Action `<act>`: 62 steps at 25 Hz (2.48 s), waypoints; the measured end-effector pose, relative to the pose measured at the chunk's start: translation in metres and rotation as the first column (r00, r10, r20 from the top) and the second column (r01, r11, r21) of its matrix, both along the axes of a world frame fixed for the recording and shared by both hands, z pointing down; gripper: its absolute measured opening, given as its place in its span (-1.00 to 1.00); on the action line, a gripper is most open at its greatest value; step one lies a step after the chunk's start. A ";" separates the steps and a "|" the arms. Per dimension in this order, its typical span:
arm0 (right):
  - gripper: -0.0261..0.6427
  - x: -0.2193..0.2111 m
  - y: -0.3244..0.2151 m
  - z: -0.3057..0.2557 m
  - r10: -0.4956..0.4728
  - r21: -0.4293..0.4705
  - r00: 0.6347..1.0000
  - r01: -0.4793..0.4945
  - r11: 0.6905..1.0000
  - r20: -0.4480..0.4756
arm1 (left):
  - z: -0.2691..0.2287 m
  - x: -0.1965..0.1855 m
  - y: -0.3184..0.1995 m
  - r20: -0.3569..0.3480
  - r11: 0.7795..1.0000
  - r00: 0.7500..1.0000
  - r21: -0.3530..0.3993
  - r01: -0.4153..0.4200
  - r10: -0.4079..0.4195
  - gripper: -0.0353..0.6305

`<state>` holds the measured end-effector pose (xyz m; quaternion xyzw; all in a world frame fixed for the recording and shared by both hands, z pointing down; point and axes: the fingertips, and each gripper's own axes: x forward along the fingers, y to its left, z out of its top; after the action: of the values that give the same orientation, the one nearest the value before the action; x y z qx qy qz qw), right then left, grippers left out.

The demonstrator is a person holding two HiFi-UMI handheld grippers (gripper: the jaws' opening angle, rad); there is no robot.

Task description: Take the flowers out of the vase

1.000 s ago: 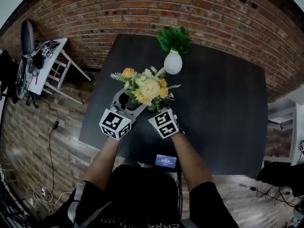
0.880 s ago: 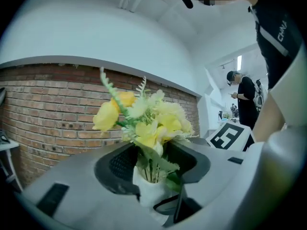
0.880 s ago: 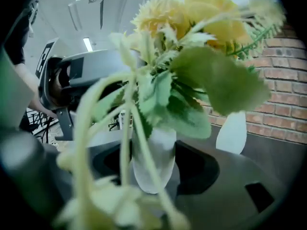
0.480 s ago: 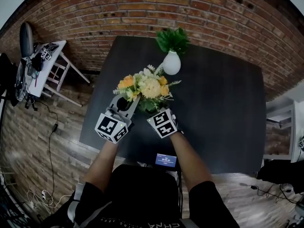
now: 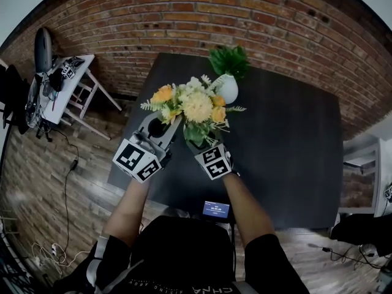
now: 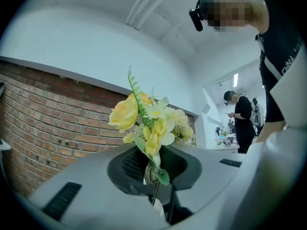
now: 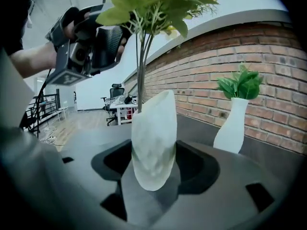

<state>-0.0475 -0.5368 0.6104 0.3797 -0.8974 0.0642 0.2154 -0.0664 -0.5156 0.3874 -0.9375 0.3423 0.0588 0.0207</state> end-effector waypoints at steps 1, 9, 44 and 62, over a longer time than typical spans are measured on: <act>-0.06 0.000 0.000 0.000 0.001 -0.003 1.000 -0.001 1.000 -0.004 | -0.008 -0.001 0.000 -0.007 1.000 1.000 0.006 0.002 -0.002 -0.74; -0.06 0.004 -0.004 -0.003 0.007 -0.034 1.000 -0.007 0.999 -0.011 | -0.052 -0.005 -0.002 -0.085 1.000 0.996 -0.020 0.003 -0.005 -0.74; -0.06 0.024 0.000 -0.018 -0.009 -0.095 0.999 0.014 0.995 0.045 | -0.030 -0.078 0.002 -0.215 0.996 0.975 -0.083 0.038 -0.055 -0.75; -0.06 0.065 0.027 -0.075 -0.051 -0.043 0.988 0.058 0.997 0.148 | 0.049 -0.078 -0.005 -0.245 0.978 0.964 -0.201 0.049 -0.098 -0.75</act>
<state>0.0170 -0.5096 0.5353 0.3439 -0.9191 0.1072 0.1596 -0.1440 -0.5203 0.4365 -0.9064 0.3809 0.1440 -0.1121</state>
